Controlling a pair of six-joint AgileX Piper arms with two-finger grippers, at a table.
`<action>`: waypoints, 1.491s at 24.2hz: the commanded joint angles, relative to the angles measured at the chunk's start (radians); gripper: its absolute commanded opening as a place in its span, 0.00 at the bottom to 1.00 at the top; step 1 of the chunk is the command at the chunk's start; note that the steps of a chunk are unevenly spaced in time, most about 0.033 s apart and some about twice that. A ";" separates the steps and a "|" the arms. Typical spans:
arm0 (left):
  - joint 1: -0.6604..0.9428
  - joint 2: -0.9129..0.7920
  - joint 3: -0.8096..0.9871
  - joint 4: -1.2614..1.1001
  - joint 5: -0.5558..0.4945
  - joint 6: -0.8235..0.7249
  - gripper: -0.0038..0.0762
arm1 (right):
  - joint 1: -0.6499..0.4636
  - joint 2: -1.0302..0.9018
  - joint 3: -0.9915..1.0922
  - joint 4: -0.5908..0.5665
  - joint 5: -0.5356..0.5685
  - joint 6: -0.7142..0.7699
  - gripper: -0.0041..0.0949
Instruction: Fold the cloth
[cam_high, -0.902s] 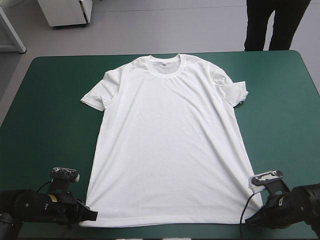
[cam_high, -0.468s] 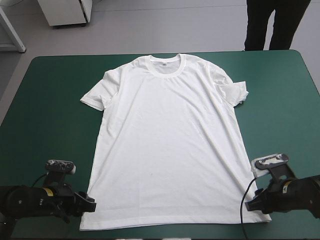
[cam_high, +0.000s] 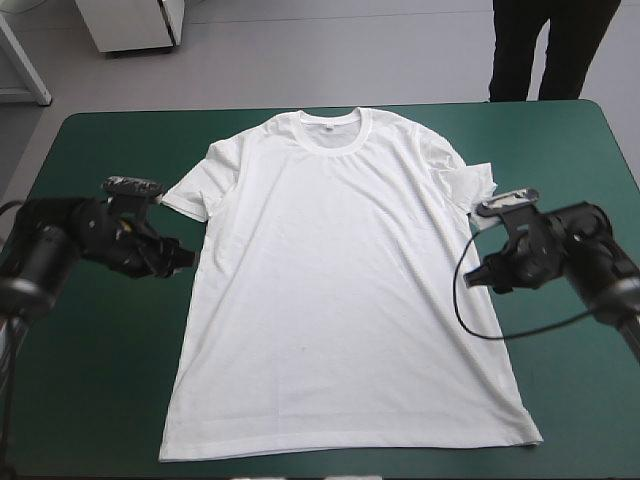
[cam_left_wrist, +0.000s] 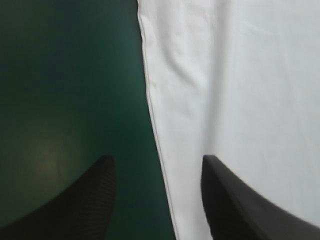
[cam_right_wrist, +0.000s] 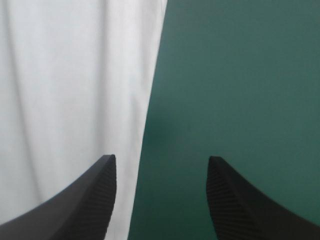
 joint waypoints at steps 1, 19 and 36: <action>-0.002 0.139 -0.129 -0.016 -0.051 -0.002 0.53 | 0.002 0.129 -0.163 0.023 -0.036 -0.017 0.57; -0.002 0.545 -0.318 -0.094 -0.054 0.059 0.40 | -0.138 0.339 -0.413 0.280 -0.049 -0.137 0.57; -0.025 0.549 -0.318 -0.160 -0.017 0.131 0.04 | -0.138 0.554 -0.497 0.330 -0.029 -0.222 0.57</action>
